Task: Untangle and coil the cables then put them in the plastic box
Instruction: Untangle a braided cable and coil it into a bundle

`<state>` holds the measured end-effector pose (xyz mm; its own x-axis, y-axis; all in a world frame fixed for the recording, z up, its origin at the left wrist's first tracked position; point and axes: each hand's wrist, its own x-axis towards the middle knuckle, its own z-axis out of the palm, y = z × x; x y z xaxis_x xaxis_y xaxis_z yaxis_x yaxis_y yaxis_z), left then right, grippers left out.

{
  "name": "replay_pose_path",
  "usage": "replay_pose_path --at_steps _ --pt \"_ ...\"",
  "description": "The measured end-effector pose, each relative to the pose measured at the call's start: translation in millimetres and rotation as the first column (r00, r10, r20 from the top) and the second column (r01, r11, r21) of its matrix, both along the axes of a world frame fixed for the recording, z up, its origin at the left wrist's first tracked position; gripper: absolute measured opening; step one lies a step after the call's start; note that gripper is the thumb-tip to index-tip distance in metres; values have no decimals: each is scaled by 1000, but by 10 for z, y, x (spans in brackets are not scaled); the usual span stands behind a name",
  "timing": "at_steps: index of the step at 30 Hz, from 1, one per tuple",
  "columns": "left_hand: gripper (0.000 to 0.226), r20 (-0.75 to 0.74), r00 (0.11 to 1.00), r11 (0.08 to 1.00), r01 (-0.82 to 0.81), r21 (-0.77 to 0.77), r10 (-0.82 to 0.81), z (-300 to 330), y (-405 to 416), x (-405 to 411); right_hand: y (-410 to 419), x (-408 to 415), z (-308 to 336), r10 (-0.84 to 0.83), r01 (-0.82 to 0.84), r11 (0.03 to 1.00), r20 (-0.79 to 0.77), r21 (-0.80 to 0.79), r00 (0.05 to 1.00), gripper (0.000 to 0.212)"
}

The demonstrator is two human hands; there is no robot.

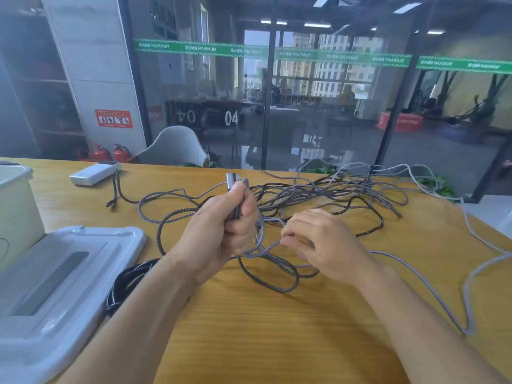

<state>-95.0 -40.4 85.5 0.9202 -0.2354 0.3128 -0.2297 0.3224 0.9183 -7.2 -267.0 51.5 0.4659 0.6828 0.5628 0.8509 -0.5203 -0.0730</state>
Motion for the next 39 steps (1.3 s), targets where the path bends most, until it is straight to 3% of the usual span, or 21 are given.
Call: replay_pose_path --at_steps 4,7,10,16,20,23,25,27,30,32,33,35,37,39 --pt "43 -37 998 996 56 -76 -59 64 32 -38 -138 9 52 -93 99 995 -356 -2 930 30" --pt "45 -44 996 990 68 -120 -73 102 81 -47 -277 16 57 -20 66 997 -664 44 747 21" --pt "43 -60 994 989 85 -121 -93 101 104 -44 -408 13 88 5 7 1000 -806 11 592 28" --pt "40 -84 990 992 110 -60 -115 61 82 -14 -468 -3 129 180 -103 984 -805 147 565 29" --pt "41 -90 992 994 91 59 -85 38 75 -5 -644 -56 282 273 -146 962 -827 230 491 16" --pt "43 -122 987 980 119 162 -100 17 23 -8 -635 -57 297 80 -145 989 -853 5 516 18" --pt "44 -143 982 967 150 208 -122 0 -14 -13 -567 -32 244 -66 -51 992 -817 -116 572 24" --pt "43 -162 974 960 191 204 -160 -19 -66 -31 -493 -16 190 -159 94 987 -762 -128 628 29" --pt "42 -217 945 946 283 159 -246 -39 -164 -60 -388 -2 146 -370 333 928 -488 -165 790 48" --pt "41 -238 927 938 325 124 -290 -38 -197 -64 -311 -19 153 -456 430 890 -319 -152 831 58" --pt "40 -243 923 938 332 104 -299 -29 -194 -64 -300 -16 163 -442 431 896 -321 -110 838 60" --pt "40 -242 922 946 322 44 -302 -6 -143 -61 -362 -23 227 -252 321 946 -515 49 819 59" --pt "40 -220 921 947 319 -41 -320 13 -63 -55 -507 -78 336 15 222 945 -709 241 705 49" --pt "41 -198 907 928 355 -111 -371 22 -12 -50 -591 -139 392 142 218 912 -768 347 625 35"
